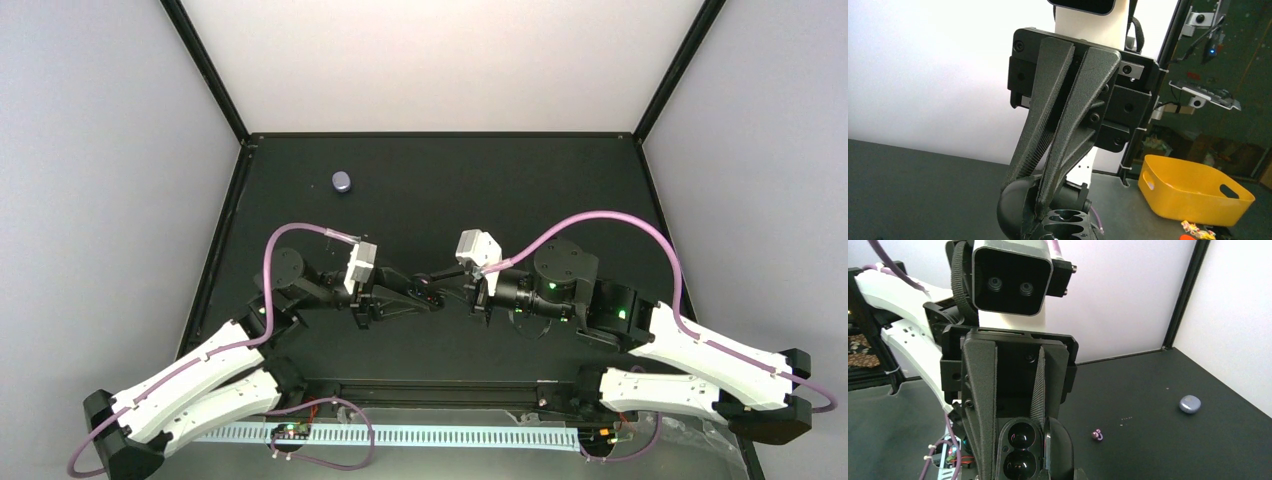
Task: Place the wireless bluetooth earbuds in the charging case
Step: Open the charging case.
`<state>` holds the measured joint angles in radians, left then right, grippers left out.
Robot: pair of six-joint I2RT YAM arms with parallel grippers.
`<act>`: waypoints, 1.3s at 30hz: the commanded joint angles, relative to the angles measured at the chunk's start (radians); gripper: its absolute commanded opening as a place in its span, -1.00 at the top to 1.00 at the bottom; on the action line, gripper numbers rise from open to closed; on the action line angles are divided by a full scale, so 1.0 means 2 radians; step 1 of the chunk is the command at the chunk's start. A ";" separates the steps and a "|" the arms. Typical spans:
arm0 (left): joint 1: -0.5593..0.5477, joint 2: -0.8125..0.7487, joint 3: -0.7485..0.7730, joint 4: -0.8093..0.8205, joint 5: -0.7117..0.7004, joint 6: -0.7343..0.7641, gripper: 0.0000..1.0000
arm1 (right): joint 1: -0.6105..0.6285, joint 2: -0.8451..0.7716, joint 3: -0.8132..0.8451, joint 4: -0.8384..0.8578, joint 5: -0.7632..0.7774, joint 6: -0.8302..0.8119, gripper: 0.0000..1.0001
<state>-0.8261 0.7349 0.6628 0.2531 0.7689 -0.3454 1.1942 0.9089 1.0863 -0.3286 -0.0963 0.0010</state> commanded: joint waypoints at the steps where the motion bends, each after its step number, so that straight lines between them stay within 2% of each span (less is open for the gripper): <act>1: -0.002 0.008 0.007 0.016 -0.015 0.004 0.32 | 0.000 -0.001 0.011 -0.008 0.015 -0.009 0.98; 7: -0.001 0.012 0.006 0.012 -0.016 0.002 0.04 | 0.001 -0.003 0.019 -0.020 0.030 -0.026 0.98; 16: -0.001 0.017 0.007 0.011 -0.016 0.000 -0.05 | 0.001 -0.004 0.022 -0.027 0.040 -0.035 0.98; 19: -0.001 0.019 0.006 0.014 -0.014 -0.001 -0.03 | 0.000 -0.005 0.022 -0.026 0.040 -0.035 0.98; 24: -0.001 0.021 0.007 0.015 -0.012 0.000 0.17 | 0.000 -0.005 0.022 -0.024 0.040 -0.035 0.98; 26: -0.001 0.021 0.006 0.015 -0.011 0.000 0.16 | 0.001 -0.006 0.022 -0.023 0.039 -0.034 0.98; 29: -0.002 0.022 0.006 0.014 -0.011 0.000 0.04 | 0.001 -0.007 0.021 -0.020 0.037 -0.033 0.98; 32: -0.001 0.022 0.006 0.014 -0.011 0.000 0.04 | 0.001 -0.008 0.020 -0.018 0.036 -0.032 0.98; 39: -0.001 0.019 0.005 0.012 -0.009 0.001 0.29 | 0.000 -0.013 0.011 -0.011 0.038 -0.027 0.98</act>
<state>-0.8261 0.7746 0.6628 0.2554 0.7425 -0.3519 1.1946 0.9024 1.1046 -0.3840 -0.0288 -0.0540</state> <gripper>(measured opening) 0.389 0.044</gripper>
